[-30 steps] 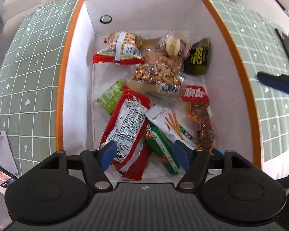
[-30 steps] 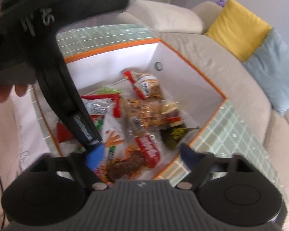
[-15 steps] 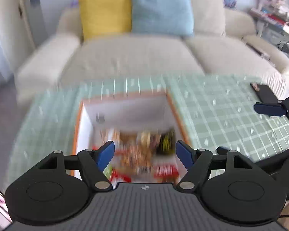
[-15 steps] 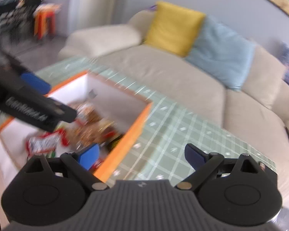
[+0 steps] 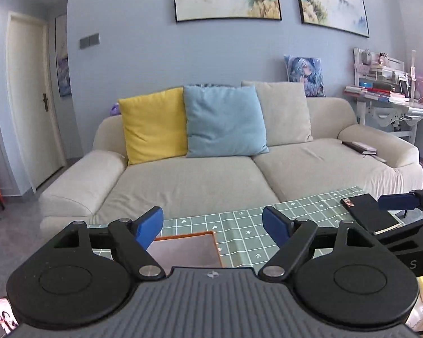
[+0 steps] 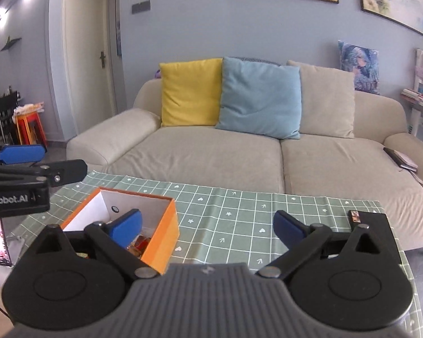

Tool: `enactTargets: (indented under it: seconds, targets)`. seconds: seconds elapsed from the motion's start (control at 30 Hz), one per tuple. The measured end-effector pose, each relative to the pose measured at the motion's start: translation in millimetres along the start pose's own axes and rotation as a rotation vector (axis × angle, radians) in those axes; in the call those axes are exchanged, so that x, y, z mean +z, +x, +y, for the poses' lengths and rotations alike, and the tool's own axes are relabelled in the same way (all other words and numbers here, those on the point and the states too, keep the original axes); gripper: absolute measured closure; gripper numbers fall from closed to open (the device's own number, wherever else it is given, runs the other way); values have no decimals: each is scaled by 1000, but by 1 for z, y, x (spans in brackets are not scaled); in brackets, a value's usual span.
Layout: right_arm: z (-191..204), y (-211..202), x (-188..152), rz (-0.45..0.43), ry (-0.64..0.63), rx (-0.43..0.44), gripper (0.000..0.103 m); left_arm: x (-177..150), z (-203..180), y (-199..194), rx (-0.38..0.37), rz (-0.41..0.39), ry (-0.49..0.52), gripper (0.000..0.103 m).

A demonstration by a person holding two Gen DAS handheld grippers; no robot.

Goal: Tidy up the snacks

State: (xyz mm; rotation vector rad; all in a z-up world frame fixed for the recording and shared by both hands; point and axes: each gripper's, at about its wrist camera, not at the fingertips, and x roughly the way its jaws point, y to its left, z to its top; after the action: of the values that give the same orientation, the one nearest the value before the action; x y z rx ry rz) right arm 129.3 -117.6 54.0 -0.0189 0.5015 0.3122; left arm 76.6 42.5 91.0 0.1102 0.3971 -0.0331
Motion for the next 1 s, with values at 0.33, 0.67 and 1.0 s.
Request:
enactTargets:
  seconds: [0.33,0.67,1.0]
  targets:
    - [-13,-65,-44,-36,10,-61,6,-26,-27,-35,48,22,-21,9]
    - [-16,-87,-91,-29,51,-138,6,-68,-44,-29,62,158,-39,9]
    - [-13,-73,-116,28,34,-177,6,-93,-54,-22,57,252,-41,9]
